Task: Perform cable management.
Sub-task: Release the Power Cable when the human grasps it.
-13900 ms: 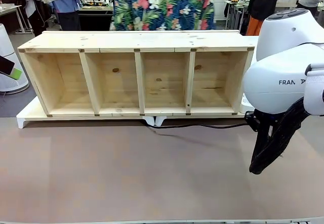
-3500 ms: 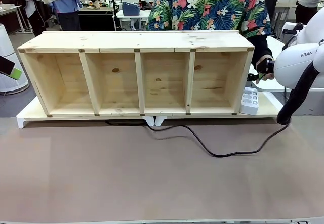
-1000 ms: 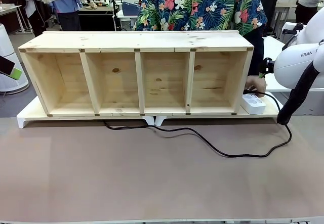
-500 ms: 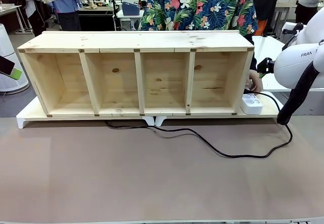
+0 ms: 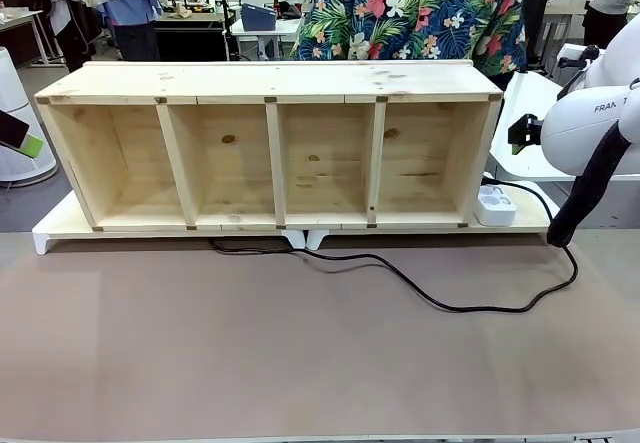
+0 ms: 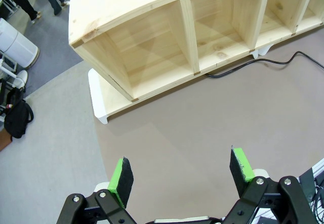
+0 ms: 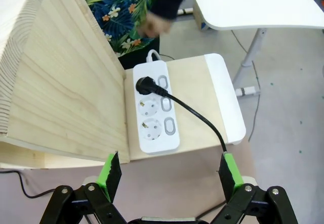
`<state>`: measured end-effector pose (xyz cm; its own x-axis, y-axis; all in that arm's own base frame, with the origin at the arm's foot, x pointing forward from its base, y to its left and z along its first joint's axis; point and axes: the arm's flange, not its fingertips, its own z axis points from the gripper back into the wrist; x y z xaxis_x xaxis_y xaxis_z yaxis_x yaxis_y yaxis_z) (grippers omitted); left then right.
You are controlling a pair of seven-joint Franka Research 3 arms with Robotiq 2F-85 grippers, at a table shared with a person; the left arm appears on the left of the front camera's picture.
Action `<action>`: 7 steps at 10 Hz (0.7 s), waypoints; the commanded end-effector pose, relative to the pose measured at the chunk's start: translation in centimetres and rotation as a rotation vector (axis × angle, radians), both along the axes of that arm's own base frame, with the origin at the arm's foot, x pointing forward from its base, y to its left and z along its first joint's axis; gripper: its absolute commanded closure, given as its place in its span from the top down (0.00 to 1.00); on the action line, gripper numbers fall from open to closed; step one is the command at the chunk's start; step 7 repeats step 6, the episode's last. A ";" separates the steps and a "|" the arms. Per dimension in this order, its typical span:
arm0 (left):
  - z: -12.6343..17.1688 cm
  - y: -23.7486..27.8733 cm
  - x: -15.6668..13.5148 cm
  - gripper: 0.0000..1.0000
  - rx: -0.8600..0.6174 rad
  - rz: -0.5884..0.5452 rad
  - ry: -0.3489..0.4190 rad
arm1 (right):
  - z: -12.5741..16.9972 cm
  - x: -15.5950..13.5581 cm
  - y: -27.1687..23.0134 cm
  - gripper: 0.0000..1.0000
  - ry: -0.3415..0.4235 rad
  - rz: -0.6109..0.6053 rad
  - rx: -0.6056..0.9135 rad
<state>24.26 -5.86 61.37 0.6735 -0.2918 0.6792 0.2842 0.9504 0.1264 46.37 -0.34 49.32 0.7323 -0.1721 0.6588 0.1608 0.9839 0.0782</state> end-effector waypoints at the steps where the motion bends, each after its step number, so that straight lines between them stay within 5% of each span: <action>1: 0.0 0.1 0.1 1.00 -0.005 0.002 -0.005 | -0.1 0.0 0.1 1.00 0.008 -0.004 0.005; 7: 0.0 0.1 0.1 1.00 -0.005 0.002 -0.005 | -0.1 0.0 0.1 1.00 0.008 -0.004 0.005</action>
